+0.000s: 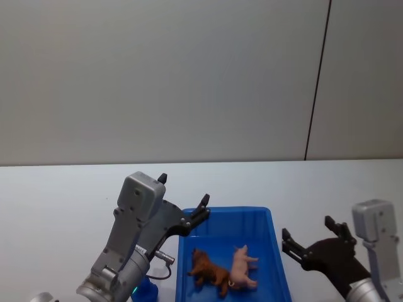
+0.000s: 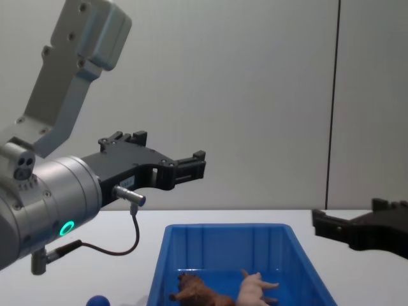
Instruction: Pick up the two dolls from the table and place them into the box.
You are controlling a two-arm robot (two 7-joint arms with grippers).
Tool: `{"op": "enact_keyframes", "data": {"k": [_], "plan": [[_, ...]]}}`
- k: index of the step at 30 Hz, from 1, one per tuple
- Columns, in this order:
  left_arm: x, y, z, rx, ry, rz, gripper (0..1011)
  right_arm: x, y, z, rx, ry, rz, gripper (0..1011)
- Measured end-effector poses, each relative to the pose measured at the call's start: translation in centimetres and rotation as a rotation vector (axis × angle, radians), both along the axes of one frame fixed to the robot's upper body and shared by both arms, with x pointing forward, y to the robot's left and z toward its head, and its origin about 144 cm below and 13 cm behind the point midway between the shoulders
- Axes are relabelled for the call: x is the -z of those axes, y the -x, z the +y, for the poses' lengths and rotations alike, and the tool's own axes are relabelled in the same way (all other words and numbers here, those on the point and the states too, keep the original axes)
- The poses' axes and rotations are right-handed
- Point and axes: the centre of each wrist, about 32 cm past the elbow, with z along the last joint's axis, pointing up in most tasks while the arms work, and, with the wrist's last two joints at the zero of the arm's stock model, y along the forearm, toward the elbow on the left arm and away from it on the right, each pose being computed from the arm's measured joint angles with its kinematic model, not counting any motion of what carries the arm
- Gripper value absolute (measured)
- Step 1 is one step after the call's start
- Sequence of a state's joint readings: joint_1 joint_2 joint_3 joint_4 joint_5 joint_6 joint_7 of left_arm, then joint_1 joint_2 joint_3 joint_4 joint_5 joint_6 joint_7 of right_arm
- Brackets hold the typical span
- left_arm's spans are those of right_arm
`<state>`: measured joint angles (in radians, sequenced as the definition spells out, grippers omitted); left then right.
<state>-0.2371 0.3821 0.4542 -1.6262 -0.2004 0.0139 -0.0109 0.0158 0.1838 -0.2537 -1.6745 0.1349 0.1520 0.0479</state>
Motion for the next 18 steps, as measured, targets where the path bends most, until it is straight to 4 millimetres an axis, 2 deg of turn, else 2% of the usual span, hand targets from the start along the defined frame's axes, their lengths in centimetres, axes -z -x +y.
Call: {"op": "enact_keyframes", "data": {"k": [18], "plan": [[0.1,0.4,0.4,-0.020,0.008,0.034,1001,0.2,1.2,-1.1,0.070,-0.007,0.000,1001]]}}
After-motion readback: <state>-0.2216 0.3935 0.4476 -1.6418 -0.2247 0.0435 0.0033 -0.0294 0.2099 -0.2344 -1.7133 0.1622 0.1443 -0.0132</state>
